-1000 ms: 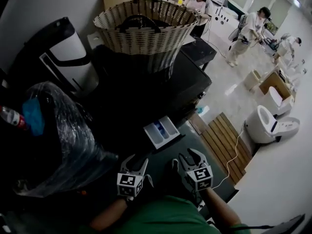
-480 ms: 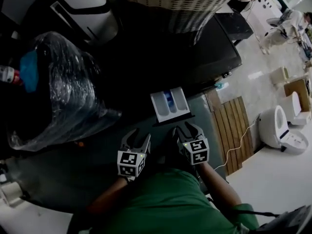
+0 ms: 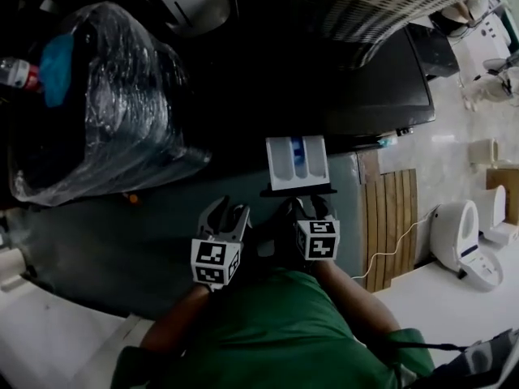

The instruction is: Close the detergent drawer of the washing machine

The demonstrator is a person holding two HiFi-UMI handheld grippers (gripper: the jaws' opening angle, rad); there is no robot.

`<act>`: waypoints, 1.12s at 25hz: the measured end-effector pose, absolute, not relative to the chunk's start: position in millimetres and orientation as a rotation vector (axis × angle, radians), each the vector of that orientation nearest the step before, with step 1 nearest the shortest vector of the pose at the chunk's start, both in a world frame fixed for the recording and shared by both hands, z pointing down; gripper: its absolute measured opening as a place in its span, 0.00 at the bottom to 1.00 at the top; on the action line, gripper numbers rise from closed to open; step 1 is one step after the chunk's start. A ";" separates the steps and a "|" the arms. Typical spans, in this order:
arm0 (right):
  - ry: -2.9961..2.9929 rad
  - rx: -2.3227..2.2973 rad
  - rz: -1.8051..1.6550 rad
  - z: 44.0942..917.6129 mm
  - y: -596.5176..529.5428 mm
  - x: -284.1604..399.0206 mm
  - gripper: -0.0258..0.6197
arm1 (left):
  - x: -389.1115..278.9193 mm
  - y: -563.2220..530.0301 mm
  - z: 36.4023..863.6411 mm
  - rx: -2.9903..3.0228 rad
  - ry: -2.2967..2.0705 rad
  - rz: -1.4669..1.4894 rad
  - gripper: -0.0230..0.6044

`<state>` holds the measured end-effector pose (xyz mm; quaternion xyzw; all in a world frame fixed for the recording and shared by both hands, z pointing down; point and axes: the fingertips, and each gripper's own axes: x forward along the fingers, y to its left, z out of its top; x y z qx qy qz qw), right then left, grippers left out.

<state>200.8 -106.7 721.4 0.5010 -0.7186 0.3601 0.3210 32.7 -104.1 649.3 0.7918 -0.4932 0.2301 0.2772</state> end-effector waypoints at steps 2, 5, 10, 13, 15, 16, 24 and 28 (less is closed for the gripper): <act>-1.855 1.330 0.936 722.4 -106.7 201.2 0.37 | 27.4 -101.6 647.5 2.124 -1.335 0.607 0.35; -1.809 1.351 0.967 723.5 -106.0 200.6 0.37 | 16.4 -97.1 649.2 2.113 -1.323 0.592 0.35; -1.772 1.392 0.968 721.8 -114.5 199.6 0.41 | 7.2 -101.6 645.1 2.144 -1.264 0.533 0.35; -1.754 1.410 0.947 721.7 -118.9 199.2 0.41 | -0.1 -101.5 643.4 2.146 -1.263 0.525 0.35; -1.753 1.425 0.933 722.1 -126.4 197.7 0.41 | -4.1 -100.1 642.8 2.143 -1.262 0.526 0.35; -1.756 1.434 0.922 721.5 -133.3 196.1 0.41 | -5.8 -101.0 642.0 2.146 -1.263 0.527 0.35; -1.789 1.499 0.829 712.0 -193.1 180.9 0.41 | -24.5 -112.6 640.9 2.134 -1.288 0.555 0.35; -1.787 1.534 0.782 713.5 -206.6 176.4 0.41 | -31.4 -119.8 643.1 2.127 -1.296 0.562 0.35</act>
